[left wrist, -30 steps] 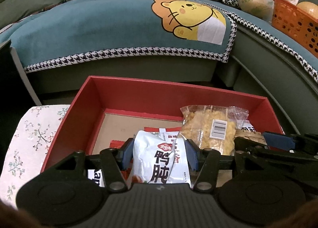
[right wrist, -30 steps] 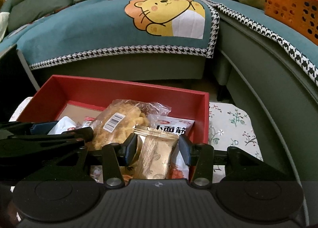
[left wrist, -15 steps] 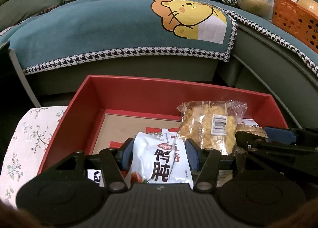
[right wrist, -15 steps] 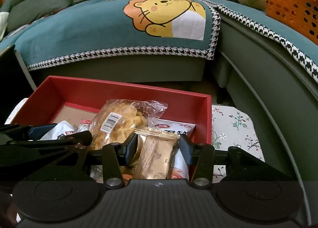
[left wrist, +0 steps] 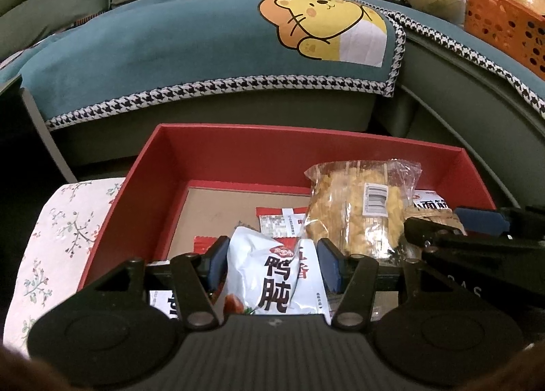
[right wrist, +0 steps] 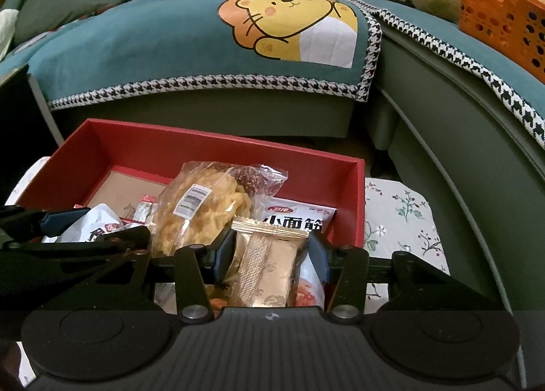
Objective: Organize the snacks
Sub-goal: 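Open right gripper to release gold packet while left gripper releases white packet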
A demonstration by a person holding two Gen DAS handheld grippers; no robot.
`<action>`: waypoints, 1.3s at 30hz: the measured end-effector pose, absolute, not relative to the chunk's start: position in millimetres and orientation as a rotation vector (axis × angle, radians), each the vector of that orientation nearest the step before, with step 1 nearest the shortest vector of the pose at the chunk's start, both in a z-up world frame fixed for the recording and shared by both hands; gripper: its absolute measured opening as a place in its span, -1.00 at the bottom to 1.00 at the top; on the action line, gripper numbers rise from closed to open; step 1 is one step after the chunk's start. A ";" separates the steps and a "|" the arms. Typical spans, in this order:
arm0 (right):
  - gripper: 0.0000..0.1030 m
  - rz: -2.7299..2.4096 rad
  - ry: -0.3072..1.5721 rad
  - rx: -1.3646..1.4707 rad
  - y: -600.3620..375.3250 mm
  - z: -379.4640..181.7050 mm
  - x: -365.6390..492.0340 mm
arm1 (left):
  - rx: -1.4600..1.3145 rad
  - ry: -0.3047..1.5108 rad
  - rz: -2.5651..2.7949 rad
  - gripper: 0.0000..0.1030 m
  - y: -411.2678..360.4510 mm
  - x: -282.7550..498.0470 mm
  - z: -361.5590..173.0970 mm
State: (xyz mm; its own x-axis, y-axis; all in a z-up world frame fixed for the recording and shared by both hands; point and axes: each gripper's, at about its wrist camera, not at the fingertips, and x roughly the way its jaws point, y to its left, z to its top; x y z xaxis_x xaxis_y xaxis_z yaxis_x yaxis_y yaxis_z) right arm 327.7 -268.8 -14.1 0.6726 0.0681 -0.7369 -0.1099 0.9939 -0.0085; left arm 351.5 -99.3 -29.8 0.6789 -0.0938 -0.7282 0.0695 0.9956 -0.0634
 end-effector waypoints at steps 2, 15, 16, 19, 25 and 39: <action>0.10 0.106 0.826 -0.063 -267.3 -14.3 325.4 | -0.031 0.823 -0.088 0.22 -98.6 351.1 -29.5; 0.29 0.100 0.871 -0.044 -267.5 -9.4 321.8 | -0.060 0.835 -0.071 0.23 -92.8 342.2 -19.9; 0.29 0.099 0.870 -0.044 -267.0 -9.7 320.1 | -0.064 0.835 -0.071 0.23 -91.4 341.3 -19.1; 0.30 0.099 0.868 -0.056 -264.4 -8.5 317.7 | -0.081 0.841 -0.068 0.23 -88.1 340.3 -17.5; 0.44 0.106 0.872 -0.054 -264.2 -2.6 316.8 | -0.116 0.856 -0.066 0.23 -82.1 338.8 -15.9; 0.61 0.109 0.844 -0.072 -264.1 18.3 303.1 | -0.111 0.827 -0.066 0.25 -77.7 320.1 2.7</action>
State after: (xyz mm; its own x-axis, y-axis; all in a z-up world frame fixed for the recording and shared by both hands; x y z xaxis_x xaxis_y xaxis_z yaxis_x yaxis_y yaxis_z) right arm 303.1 -264.1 18.3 0.6595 0.0677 -0.7486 -0.1248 0.9920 -0.0203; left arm 320.1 -77.7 2.7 0.6756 -0.1021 -0.7301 0.0153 0.9921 -0.1245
